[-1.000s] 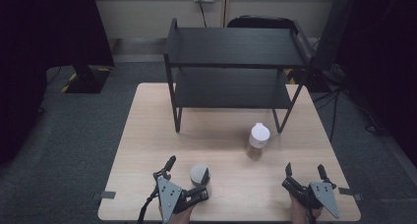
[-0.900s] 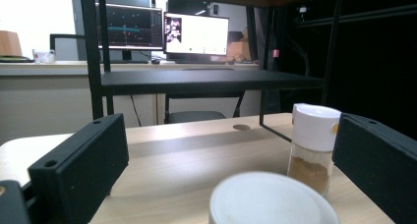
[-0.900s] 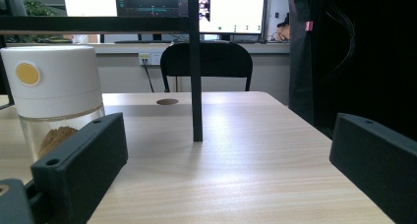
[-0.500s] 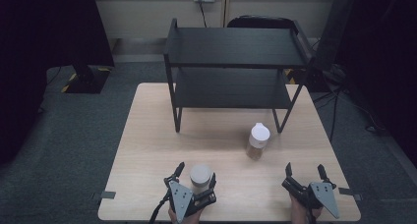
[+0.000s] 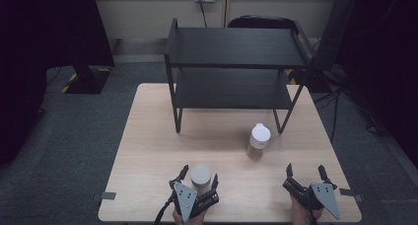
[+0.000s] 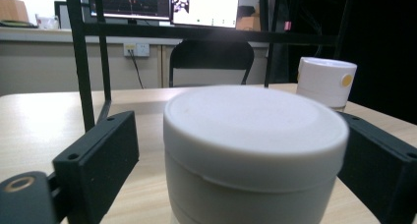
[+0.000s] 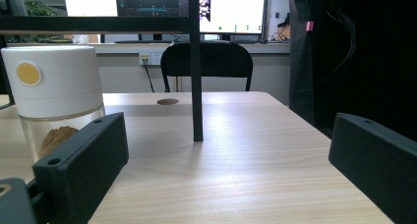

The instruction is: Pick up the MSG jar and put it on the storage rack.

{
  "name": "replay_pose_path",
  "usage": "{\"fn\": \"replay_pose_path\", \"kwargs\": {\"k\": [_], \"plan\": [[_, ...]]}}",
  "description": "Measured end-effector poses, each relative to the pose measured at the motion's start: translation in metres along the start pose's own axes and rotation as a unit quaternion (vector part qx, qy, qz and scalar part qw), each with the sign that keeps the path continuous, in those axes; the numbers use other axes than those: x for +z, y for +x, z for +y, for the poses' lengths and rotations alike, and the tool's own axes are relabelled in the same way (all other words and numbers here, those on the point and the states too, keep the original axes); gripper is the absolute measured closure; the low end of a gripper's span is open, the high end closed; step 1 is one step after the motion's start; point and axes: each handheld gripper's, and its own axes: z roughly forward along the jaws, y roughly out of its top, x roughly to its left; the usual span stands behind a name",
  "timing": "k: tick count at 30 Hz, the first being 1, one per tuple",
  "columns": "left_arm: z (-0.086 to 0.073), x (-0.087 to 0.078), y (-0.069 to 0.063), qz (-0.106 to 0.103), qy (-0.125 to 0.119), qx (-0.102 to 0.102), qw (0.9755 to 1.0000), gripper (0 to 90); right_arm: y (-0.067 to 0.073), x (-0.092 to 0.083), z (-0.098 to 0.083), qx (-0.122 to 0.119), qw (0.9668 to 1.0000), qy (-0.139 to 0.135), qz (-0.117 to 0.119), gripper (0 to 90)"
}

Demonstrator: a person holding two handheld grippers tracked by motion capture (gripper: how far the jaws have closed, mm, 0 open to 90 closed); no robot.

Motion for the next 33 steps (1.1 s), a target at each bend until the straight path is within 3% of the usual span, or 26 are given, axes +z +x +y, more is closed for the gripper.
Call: {"fn": "replay_pose_path", "kwargs": {"k": [19, 33], "plan": [[-0.0061, -0.0020, 0.0032, -0.013, 0.004, 0.004, 0.9999, 26.5, 0.0000, 0.0000, 0.0000, 0.000, 1.0000, 0.000, 0.000, 0.1], [-0.0058, -0.0078, 0.0030, -0.013, 0.001, -0.003, 0.9999, 29.6, -0.0001, 0.0000, 0.0000, 0.000, 1.0000, 0.000, 0.000, 0.1]]}}
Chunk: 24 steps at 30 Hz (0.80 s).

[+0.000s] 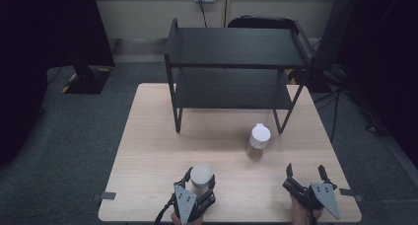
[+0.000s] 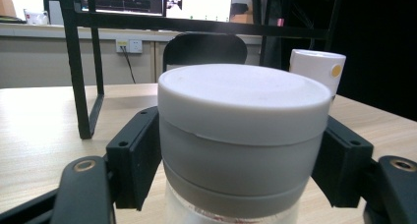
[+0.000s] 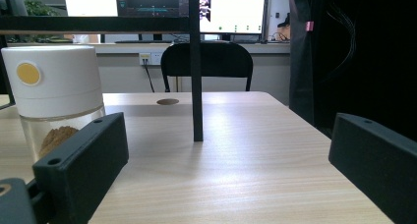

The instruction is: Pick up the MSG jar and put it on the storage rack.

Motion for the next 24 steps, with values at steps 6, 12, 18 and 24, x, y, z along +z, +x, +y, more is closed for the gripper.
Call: {"fn": "replay_pose_path", "kwargs": {"k": [6, 12, 18, 24], "plan": [[0.0004, -0.0010, -0.0020, 0.002, 0.001, 0.000, 1.0000, 33.5, 0.0000, 0.0000, 0.0000, 0.000, 1.0000, 0.000, 0.000, 0.1], [-0.0004, -0.0014, -0.0009, 0.000, -0.001, -0.001, 1.0000, 33.9, 0.0000, 0.0000, 0.0000, 0.000, 1.0000, 0.000, 0.000, 0.1], [0.0039, 0.0000, 0.0025, -0.007, 0.006, 0.000, 1.0000, 34.1, 0.0000, 0.0000, 0.0000, 0.000, 1.0000, 0.000, 0.000, 0.1], [0.0056, 0.0007, 0.0043, -0.009, 0.009, 0.004, 0.9999, 34.1, -0.0002, 0.0001, 0.0001, -0.001, 1.0000, 0.000, 0.001, 0.1]]}}
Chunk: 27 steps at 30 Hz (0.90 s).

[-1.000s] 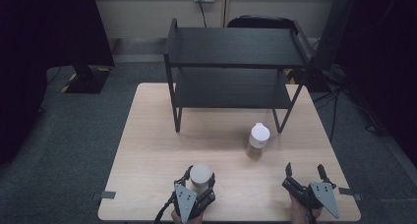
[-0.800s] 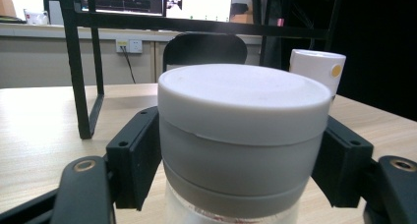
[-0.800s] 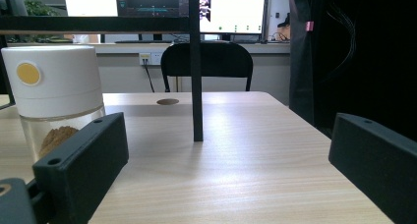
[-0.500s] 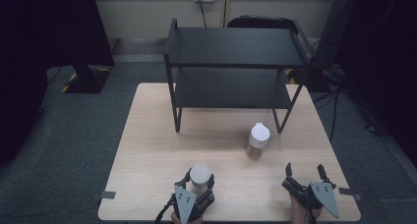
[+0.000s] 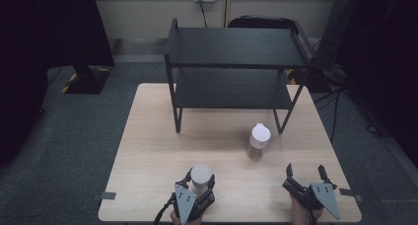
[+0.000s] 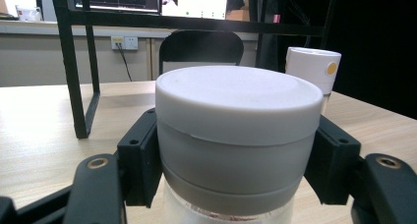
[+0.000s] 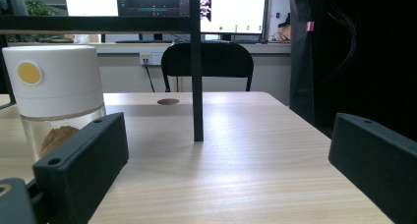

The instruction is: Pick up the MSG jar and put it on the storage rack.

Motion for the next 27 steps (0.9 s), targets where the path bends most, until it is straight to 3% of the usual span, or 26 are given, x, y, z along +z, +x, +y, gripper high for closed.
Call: {"fn": "replay_pose_path", "kwargs": {"k": [20, 27], "plan": [[0.022, -0.003, 0.014, -0.057, -0.009, 0.014, 0.9982, 34.1, 0.000, 0.000, 0.000, 0.000, 1.0000, 0.000, 0.000, 0.1], [0.036, -0.001, 0.025, -0.092, -0.007, 0.024, 0.9954, 34.1, 0.000, 0.000, 0.000, 0.001, 1.0000, 0.000, 0.000, 0.2]]}}
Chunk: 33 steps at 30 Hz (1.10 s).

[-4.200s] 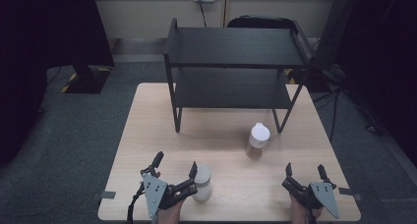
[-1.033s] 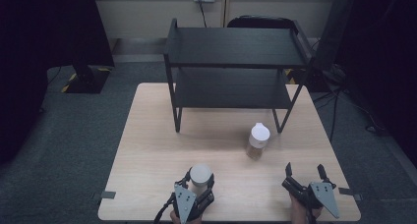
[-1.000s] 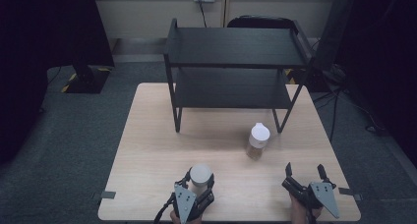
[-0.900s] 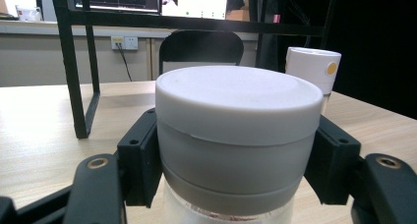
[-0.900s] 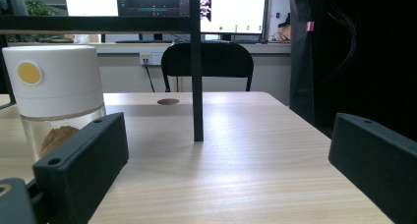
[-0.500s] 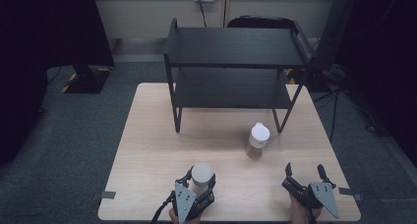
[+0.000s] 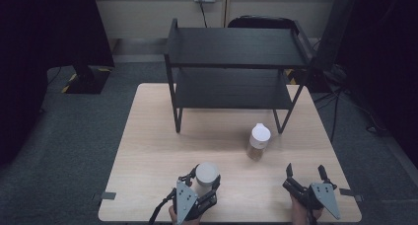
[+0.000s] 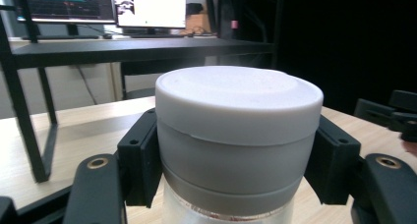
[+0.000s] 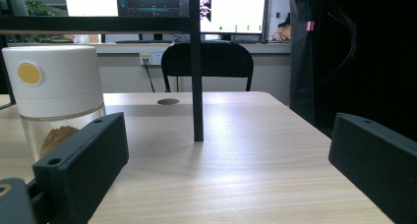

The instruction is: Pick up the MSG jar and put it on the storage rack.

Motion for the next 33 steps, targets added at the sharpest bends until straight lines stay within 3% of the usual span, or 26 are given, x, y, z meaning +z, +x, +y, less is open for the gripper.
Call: {"fn": "replay_pose_path", "kwargs": {"k": [6, 15, 22, 33], "plan": [[0.011, 0.000, 0.007, -0.025, -0.003, 0.004, 0.9997, 34.2, 0.000, 0.000, 0.000, 0.000, 1.0000, 0.000, 0.000, 0.2], [0.031, 0.010, 0.023, -0.072, -0.001, -0.008, 0.9974, 34.1, -0.001, 0.000, 0.000, 0.000, 1.0000, 0.000, 0.002, 0.2], [0.042, 0.017, 0.033, -0.093, -0.010, 0.004, 0.9956, 34.1, -0.001, 0.000, 0.000, 0.000, 1.0000, 0.000, 0.003, 0.2], [0.071, 0.038, 0.069, -0.143, -0.029, -0.014, 0.9892, 34.1, -0.003, 0.000, 0.000, 0.000, 1.0000, 0.000, 0.008, 0.3]]}}
